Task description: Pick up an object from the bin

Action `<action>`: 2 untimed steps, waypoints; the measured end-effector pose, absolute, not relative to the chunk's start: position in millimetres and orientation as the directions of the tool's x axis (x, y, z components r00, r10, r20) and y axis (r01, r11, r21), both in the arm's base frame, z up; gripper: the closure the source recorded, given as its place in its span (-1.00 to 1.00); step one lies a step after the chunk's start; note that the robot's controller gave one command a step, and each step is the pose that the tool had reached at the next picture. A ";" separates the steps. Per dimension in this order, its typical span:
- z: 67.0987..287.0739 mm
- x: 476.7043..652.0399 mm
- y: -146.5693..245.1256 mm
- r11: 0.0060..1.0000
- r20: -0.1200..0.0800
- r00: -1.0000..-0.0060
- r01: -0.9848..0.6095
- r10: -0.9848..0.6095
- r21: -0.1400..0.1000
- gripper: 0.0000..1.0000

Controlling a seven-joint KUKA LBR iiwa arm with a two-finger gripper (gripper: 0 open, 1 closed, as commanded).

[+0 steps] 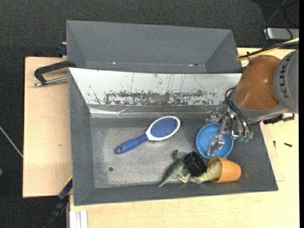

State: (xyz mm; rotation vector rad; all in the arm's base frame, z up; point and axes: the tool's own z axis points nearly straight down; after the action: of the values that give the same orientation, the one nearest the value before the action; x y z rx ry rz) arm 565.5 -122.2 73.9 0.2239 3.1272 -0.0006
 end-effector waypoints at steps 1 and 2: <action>75.3 567.2 -121.8 0.990 -0.007 -0.990 0.142 0.142 0.000 -1.00; 76.7 569.0 -121.6 0.990 -0.007 -0.990 0.142 0.142 0.000 -1.00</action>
Offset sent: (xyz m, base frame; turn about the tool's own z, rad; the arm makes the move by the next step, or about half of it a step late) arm 0.0000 0.0000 0.0000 0.0000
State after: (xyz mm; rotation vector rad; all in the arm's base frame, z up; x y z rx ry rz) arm 569.0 -121.6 76.7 0.2225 3.1262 -0.0012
